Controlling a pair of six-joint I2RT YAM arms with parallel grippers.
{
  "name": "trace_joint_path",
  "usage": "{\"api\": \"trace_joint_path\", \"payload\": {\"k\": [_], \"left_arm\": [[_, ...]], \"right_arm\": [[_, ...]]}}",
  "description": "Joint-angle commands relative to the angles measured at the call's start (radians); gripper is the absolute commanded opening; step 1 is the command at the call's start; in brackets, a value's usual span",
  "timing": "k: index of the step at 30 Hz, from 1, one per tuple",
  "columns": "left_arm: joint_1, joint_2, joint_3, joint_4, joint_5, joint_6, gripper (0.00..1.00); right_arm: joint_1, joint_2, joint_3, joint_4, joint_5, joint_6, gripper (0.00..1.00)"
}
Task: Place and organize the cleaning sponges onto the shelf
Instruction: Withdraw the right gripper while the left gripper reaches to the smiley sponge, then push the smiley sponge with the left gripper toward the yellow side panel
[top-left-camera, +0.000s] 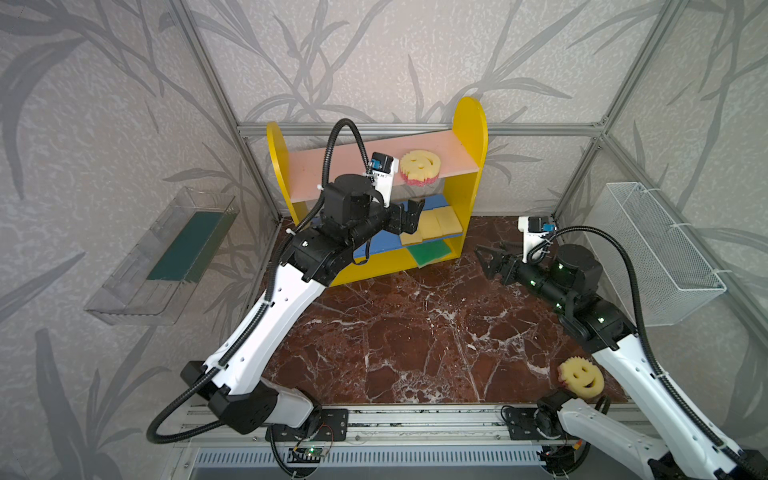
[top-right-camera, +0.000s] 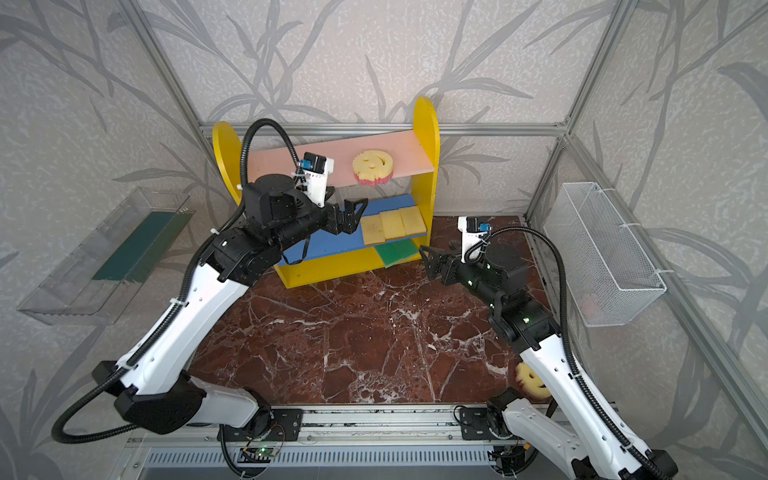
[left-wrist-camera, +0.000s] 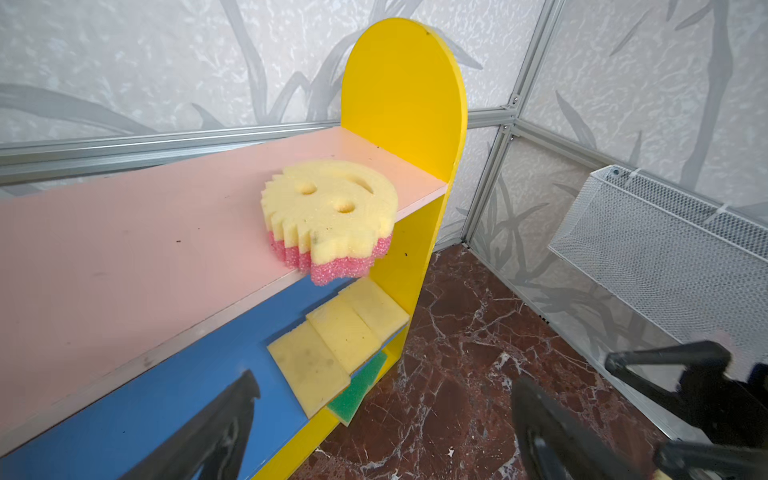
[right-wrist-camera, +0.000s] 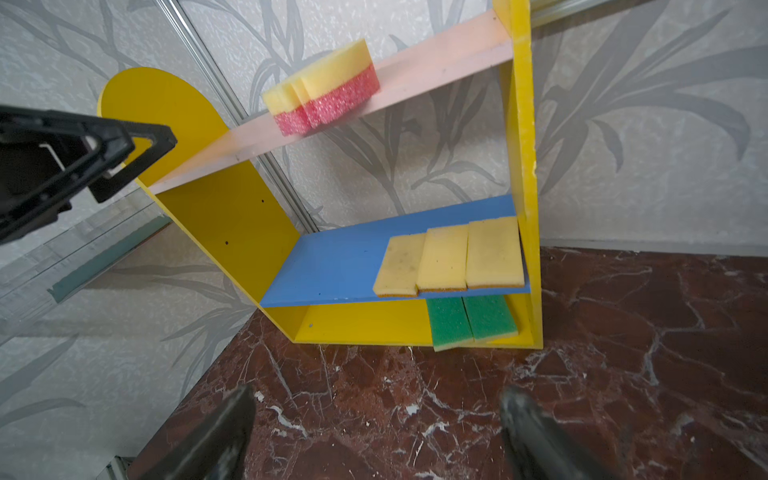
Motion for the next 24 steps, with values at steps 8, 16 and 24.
{"api": "trace_joint_path", "payload": {"k": [8,16,24], "left_arm": [[0.109,0.181,0.189,-0.077,0.118,0.044,0.97],[0.139,0.249,0.229,-0.045,0.161,0.045,0.96],[0.143,0.338,0.315,-0.061,0.186,0.063,0.96]], "right_arm": [[0.0,-0.123,-0.082,-0.023,0.027,0.01,0.91],[0.0,-0.104,-0.106,-0.054,0.014,-0.016,0.91],[0.0,-0.081,-0.109,-0.058,0.014,-0.038,0.91]]}}
